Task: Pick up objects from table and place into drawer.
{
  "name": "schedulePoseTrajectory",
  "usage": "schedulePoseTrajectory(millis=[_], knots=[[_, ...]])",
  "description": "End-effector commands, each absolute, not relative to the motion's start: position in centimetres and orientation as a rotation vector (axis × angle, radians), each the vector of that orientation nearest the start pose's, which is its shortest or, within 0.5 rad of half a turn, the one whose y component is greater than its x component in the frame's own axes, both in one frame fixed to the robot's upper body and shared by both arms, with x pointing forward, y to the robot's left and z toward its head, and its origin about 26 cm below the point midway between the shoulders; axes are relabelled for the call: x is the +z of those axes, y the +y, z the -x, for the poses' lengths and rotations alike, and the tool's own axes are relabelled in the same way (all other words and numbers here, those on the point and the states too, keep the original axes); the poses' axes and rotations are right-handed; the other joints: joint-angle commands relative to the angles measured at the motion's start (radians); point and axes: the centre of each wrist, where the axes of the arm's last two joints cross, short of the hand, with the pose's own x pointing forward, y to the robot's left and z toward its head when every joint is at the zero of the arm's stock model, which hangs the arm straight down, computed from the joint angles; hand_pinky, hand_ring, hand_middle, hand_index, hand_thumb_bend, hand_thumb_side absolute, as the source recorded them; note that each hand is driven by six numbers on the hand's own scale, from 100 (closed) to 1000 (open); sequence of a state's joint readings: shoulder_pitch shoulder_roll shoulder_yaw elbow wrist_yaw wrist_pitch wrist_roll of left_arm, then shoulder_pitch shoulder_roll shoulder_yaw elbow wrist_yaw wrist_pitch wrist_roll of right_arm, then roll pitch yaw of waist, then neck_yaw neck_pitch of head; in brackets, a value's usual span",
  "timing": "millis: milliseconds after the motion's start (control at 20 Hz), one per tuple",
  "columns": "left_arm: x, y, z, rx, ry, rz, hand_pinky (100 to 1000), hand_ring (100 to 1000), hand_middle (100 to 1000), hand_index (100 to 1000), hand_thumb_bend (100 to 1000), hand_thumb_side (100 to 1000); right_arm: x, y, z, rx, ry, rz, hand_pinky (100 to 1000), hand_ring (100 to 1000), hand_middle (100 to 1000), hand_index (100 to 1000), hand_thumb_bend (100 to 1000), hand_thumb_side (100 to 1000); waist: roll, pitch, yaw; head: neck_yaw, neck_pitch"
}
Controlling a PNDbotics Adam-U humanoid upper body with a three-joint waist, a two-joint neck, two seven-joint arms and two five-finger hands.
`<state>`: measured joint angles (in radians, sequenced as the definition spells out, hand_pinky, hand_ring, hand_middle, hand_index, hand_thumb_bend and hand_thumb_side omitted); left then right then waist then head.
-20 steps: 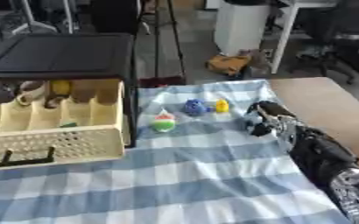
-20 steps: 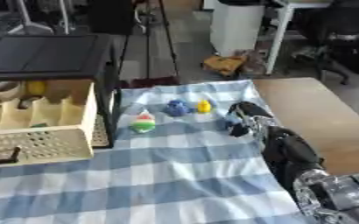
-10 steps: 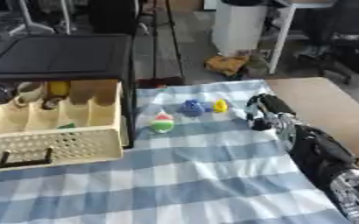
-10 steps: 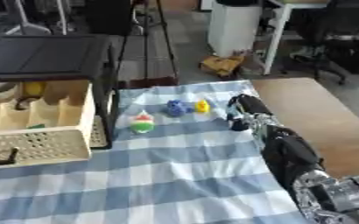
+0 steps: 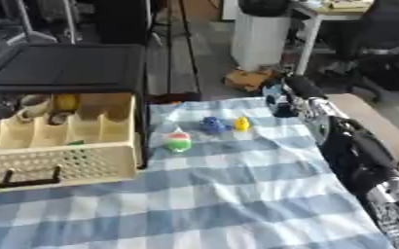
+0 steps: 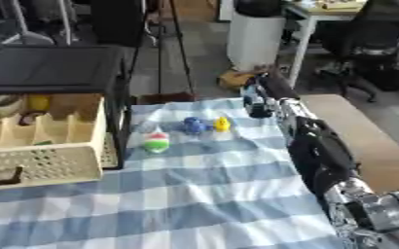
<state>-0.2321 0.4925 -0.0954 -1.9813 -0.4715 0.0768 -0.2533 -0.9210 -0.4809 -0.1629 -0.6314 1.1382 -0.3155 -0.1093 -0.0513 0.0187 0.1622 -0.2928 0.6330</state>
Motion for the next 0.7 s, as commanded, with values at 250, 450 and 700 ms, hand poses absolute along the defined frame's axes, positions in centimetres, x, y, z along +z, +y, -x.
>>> schedulePoseTrajectory(millis=[250,450,700], knots=[[19.0,27.2,-29.1,-1.065,-1.886,-0.631,100,100,100,605,376,1000,21.7,-32.9,-48.4,1.228,-1.848,1.137,100,313,347,489,100,100,0.002,-0.023,0.007,0.001,0.006],[18.9,27.1,-29.1,-1.068,-1.889,-0.618,100,100,100,604,377,1000,23.5,-27.9,-49.1,1.341,-2.002,1.026,110,320,358,494,100,100,0.006,-0.027,0.017,-0.005,0.005],[19.0,26.8,-29.2,-1.072,-1.900,-0.602,100,100,100,603,379,1000,24.5,-22.1,-49.3,1.423,-2.149,0.882,118,320,365,499,100,100,0.012,-0.031,0.035,-0.016,0.006]])
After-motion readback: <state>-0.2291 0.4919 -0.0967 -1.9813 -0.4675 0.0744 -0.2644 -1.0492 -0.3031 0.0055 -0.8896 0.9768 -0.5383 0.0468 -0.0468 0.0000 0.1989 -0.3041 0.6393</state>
